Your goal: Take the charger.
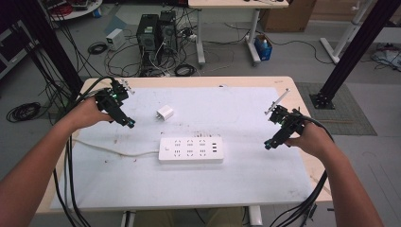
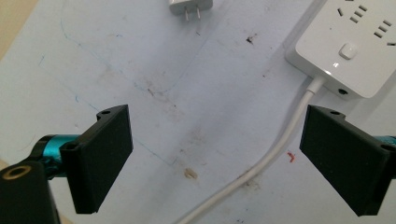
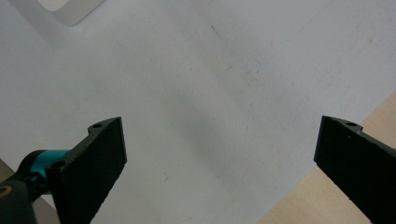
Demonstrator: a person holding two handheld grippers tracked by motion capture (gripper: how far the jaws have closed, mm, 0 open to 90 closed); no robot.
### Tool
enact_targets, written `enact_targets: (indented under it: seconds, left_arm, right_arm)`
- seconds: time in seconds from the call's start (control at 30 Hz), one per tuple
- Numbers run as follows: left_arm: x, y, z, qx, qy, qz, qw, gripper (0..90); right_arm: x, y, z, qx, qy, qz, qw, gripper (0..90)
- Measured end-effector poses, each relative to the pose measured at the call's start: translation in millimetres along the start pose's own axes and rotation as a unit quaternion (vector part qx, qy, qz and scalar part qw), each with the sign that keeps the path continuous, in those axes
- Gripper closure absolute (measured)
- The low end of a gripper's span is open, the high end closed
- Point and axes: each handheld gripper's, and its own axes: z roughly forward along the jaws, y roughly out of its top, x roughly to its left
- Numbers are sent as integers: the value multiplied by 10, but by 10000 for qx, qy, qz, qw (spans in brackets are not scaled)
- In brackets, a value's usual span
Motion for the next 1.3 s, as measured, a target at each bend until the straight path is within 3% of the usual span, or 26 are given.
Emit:
enact_targets:
  seconds: [0.27, 0.43, 0.67, 0.73, 0.8, 1.03, 1.13, 1.3]
  left_arm:
    - [17, 68, 5, -37, -77, -29, 10000, 95]
    - [31, 149, -27, -274, -133, -199, 9993, 94]
    - [33, 311, 18, -336, -28, -253, 9991, 95]
    - [46, 411, 58, -389, -154, -251, 9988, 94]
    - [56, 450, 73, -388, -154, -213, 9989, 94]
    - [150, 699, 286, -649, -226, -140, 9975, 95]
    - [190, 777, 440, -589, -172, -126, 9980, 95]
    - [271, 846, 684, -562, -166, -277, 9979, 95]
  right_arm:
    - [9, 24, -4, 32, -38, 5, 10000, 17]
    - [31, 36, -8, 40, -70, -25, 10000, 17]
    - [71, 99, -35, 21, -98, -15, 9999, 17]
    - [77, 116, -35, 33, -98, -28, 9999, 17]
    - [76, 123, -33, 42, -101, -35, 9999, 17]
    - [69, 163, -52, 32, -115, 59, 9999, 17]
    - [54, 174, -87, 7, -131, 38, 9999, 17]
    - [34, 174, -84, 34, -136, 90, 9999, 17]
